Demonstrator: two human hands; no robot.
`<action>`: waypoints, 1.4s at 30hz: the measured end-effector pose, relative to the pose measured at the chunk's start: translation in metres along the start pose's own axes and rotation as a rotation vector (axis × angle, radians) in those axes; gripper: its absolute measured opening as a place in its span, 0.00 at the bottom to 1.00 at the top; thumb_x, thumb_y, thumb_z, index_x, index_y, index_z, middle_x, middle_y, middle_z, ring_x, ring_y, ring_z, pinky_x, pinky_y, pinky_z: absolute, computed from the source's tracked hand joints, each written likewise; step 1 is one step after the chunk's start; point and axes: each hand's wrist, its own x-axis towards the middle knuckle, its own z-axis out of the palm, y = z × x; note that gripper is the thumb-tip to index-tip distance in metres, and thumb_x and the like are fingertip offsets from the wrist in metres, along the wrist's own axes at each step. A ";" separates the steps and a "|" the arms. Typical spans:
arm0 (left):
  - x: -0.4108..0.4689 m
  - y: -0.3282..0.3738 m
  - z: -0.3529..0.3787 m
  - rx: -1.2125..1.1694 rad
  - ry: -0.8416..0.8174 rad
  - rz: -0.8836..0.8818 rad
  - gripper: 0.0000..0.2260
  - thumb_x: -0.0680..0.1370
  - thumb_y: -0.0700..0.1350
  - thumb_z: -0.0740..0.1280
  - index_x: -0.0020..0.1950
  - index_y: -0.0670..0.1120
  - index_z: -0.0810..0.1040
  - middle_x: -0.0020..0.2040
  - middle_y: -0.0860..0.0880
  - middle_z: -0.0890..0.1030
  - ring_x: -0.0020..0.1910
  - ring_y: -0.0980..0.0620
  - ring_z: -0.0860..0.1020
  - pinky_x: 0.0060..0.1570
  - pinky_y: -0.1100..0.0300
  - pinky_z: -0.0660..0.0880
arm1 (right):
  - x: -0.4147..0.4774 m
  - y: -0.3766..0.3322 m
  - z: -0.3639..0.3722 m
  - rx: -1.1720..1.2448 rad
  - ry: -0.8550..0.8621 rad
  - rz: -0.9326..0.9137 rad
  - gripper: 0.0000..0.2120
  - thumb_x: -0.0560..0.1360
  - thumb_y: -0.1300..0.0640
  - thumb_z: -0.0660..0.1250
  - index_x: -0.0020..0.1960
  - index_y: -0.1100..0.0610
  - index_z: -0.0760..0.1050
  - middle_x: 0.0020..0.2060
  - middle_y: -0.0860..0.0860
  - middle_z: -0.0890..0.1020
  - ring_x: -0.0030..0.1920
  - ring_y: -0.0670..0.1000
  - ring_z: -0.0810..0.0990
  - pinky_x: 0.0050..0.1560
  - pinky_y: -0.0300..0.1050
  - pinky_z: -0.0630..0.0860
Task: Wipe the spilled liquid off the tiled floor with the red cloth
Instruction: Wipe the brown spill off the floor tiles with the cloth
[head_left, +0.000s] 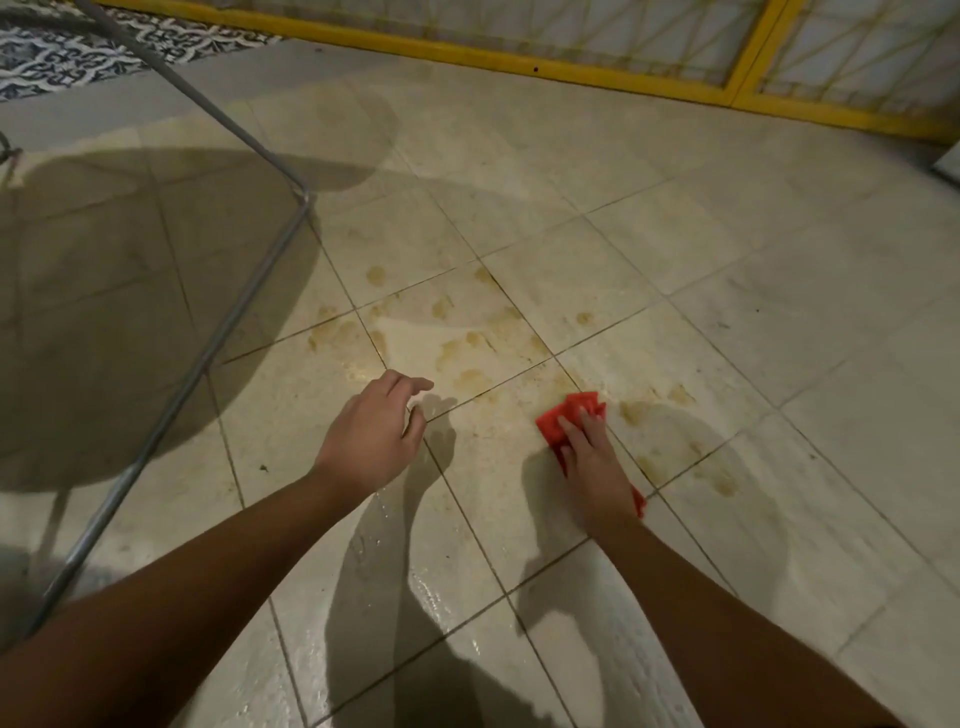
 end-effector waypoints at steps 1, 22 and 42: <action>0.001 0.003 0.001 0.004 -0.001 -0.002 0.15 0.79 0.44 0.55 0.65 0.48 0.69 0.61 0.49 0.73 0.59 0.50 0.73 0.59 0.54 0.69 | 0.004 -0.008 0.004 -0.008 -0.020 -0.002 0.20 0.79 0.61 0.52 0.71 0.56 0.60 0.74 0.52 0.54 0.74 0.54 0.51 0.71 0.52 0.58; -0.004 0.070 -0.015 0.106 0.092 0.013 0.14 0.78 0.43 0.57 0.64 0.47 0.70 0.59 0.49 0.74 0.58 0.49 0.73 0.55 0.55 0.70 | -0.011 0.020 -0.009 0.018 0.022 -0.071 0.19 0.79 0.57 0.52 0.70 0.55 0.61 0.73 0.52 0.57 0.74 0.51 0.51 0.74 0.45 0.46; 0.039 0.123 -0.002 0.126 -0.093 0.252 0.15 0.79 0.44 0.56 0.65 0.46 0.69 0.61 0.47 0.73 0.60 0.48 0.73 0.59 0.53 0.69 | -0.042 0.052 -0.040 0.113 0.054 0.079 0.19 0.79 0.64 0.52 0.70 0.58 0.61 0.74 0.54 0.55 0.74 0.54 0.50 0.72 0.49 0.53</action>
